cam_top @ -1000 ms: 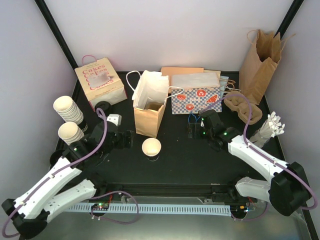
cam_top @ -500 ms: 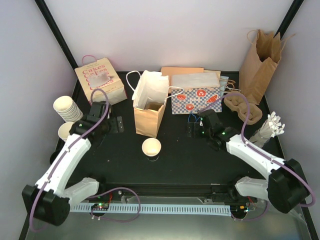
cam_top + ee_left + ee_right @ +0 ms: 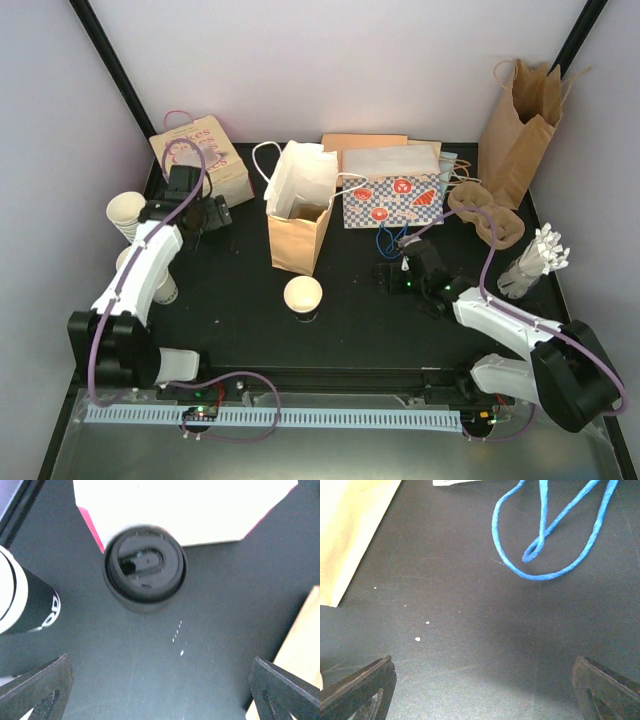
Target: Pack the takeout coffee
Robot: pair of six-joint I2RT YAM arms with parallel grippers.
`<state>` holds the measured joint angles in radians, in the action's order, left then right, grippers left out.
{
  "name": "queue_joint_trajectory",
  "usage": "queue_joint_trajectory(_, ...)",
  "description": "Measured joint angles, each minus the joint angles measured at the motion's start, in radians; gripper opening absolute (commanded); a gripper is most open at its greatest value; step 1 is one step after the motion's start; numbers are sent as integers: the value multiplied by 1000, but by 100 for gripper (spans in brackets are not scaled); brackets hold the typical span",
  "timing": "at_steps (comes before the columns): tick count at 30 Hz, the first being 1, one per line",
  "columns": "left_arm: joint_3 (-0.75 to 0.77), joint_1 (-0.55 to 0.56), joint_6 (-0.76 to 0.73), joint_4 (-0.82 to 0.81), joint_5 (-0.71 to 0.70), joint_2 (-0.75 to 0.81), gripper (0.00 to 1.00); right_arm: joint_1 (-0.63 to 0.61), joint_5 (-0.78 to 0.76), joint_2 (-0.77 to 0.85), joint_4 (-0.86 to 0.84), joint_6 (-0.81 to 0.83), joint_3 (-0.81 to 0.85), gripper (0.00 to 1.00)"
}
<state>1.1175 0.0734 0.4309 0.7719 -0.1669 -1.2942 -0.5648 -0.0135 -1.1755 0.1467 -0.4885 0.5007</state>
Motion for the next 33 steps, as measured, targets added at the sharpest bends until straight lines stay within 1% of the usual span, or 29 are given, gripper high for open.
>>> queue_joint_trajectory(6,151,-23,-12,15,-37,-171,99,0,18,15,-61,0,-17,98)
queue_joint_trajectory(13,183,-60,-15,48,-40,-315,99,0,25,34,-95,0,-23,99)
queue_joint_trajectory(17,237,-72,-13,77,-54,-395,99,0,25,43,-105,0,-23,99)
queue_joint_trajectory(20,284,-72,-13,97,-71,-439,99,0,27,43,-108,0,-23,99)
queue_joint_trajectory(24,329,-72,-13,117,-84,-475,93,0,32,43,-110,0,-23,99)
queue_joint_trajectory(26,347,-72,-13,122,-84,-487,92,0,35,43,-111,0,-23,99)
queue_joint_trajectory(33,415,-72,-12,164,-95,-537,96,0,39,43,-111,0,-23,99)
